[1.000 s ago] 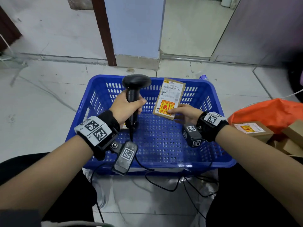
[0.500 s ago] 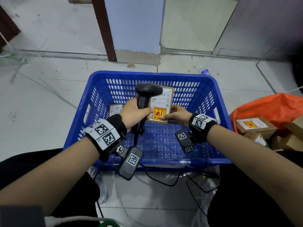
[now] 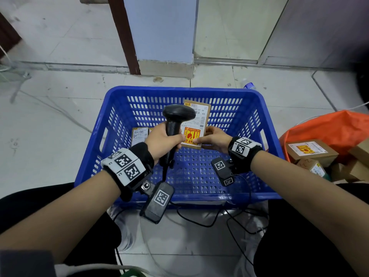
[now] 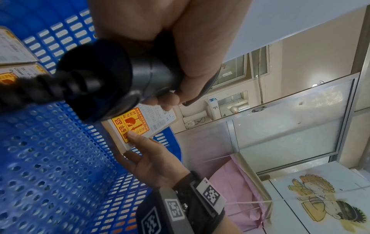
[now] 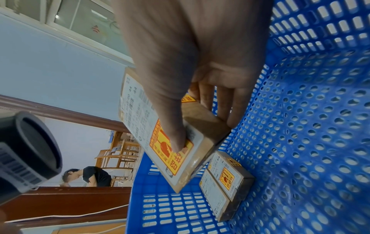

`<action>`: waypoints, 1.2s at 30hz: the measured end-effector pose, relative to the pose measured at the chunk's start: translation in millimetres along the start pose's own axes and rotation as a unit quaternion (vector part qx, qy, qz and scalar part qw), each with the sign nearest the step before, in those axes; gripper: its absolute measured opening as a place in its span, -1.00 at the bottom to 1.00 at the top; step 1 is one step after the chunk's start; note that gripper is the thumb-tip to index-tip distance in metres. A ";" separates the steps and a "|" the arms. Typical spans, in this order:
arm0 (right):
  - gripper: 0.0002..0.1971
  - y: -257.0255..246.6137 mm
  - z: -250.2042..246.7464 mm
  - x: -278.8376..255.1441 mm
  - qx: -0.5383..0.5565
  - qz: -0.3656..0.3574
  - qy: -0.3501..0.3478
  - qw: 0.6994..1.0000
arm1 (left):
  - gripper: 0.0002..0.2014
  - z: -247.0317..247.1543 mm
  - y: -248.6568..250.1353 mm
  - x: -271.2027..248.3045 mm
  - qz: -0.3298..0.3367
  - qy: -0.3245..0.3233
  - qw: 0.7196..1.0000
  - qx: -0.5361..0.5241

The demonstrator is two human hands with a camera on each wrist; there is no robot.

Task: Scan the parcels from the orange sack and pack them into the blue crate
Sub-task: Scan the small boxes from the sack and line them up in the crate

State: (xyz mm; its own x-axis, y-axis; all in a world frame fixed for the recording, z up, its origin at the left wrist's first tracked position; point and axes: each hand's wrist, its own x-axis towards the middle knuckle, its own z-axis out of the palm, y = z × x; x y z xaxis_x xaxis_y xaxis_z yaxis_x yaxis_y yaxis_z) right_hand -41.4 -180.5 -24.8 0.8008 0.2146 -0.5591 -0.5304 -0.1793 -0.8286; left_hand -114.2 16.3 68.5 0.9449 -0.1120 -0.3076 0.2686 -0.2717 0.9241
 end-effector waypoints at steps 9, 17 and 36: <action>-0.59 2.0 -1.5 1.6 -0.001 0.003 0.001 1.000 | -0.90 0.3 -0.8 -1.3 0.002 -0.005 1.000 0.005; -0.53 4.7 -3.4 4.1 -0.016 0.007 0.000 1.000 | -0.92 -0.4 -0.1 -2.2 0.002 -0.005 1.000 0.010; -0.58 18.7 -11.3 18.3 -0.046 0.047 0.011 0.998 | -0.93 -11.7 -2.1 0.5 0.005 0.010 1.000 -0.027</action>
State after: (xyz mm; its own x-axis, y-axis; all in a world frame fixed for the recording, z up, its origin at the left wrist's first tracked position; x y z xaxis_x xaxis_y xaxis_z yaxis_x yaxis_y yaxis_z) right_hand -33.5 -190.8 -50.2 0.7546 0.1720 -0.6332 -0.5771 -0.2853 -0.7652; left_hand -112.2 28.0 69.0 0.9513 -0.0945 -0.2935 0.2677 -0.2188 0.9383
